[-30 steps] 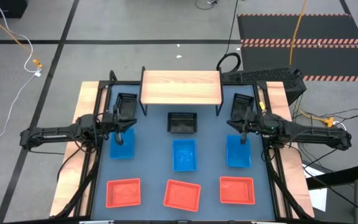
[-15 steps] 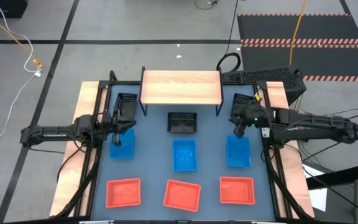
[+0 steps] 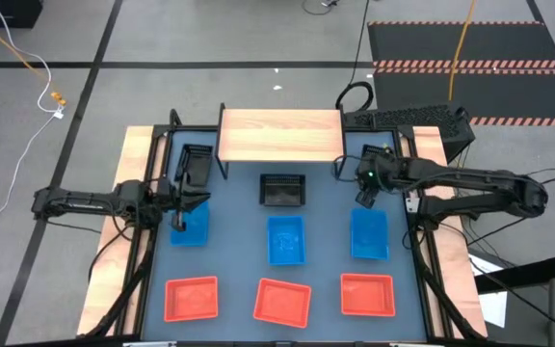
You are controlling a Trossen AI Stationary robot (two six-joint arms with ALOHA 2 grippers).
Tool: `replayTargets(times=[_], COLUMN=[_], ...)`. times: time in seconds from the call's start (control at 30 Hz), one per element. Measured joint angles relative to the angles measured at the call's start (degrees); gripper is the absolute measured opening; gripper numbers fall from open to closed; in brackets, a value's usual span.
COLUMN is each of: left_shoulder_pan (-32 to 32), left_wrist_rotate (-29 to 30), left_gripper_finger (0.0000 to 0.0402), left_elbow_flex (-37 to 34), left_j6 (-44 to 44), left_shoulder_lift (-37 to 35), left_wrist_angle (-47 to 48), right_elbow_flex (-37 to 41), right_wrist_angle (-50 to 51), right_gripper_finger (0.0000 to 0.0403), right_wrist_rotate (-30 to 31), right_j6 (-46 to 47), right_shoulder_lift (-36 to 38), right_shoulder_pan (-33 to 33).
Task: Stack baskets on shelf by color
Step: Put the right black basket on the shelf
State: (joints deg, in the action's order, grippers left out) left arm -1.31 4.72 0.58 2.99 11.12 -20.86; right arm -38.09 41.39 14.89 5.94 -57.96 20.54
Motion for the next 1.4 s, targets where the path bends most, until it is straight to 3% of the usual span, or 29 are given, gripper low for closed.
replayTargets(times=[0.33,0.6,0.73,0.9,1.03,1.17,1.4], left_shoulder_pan=[3.8,8.6,9.2,9.2,9.1,9.1,9.1], left_wrist_rotate=[2.7,4.6,4.5,1.1,0.9,0.9,1.3], left_gripper_finger=[0.0037,0.0037,0.0037,0.0037,0.0037,0.0037,0.0037], left_elbow_flex=[0.0,0.0,1.9,8.6,16.3,22.7,28.6], left_j6=[-11.0,-15.8,-14.7,-14.3,-11.9,-10.3,-12.4], left_shoulder_lift=[4.9,6.0,6.1,7.5,10.5,15.3,23.1], left_wrist_angle=[3.2,-6.6,-7.6,-3.5,5.9,12.5,13.6], right_elbow_flex=[0.0,0.0,0.0,0.0,0.0,-3.1,-16.8], right_wrist_angle=[0.4,0.3,0.3,0.3,0.3,3.8,17.8], right_gripper_finger=[0.0144,0.0141,0.0106,0.0018,0.0008,0.0003,0.0002], right_wrist_rotate=[-0.1,-0.1,-0.1,-1.6,-2.7,0.2,11.9], right_j6=[1.7,1.5,1.5,1.4,1.5,2.8,2.3], right_shoulder_lift=[-7.2,-12.2,-13.5,-13.7,-13.0,-11.3,-10.3], right_shoulder_pan=[3.2,5.6,6.1,6.2,6.6,7.0,7.0])
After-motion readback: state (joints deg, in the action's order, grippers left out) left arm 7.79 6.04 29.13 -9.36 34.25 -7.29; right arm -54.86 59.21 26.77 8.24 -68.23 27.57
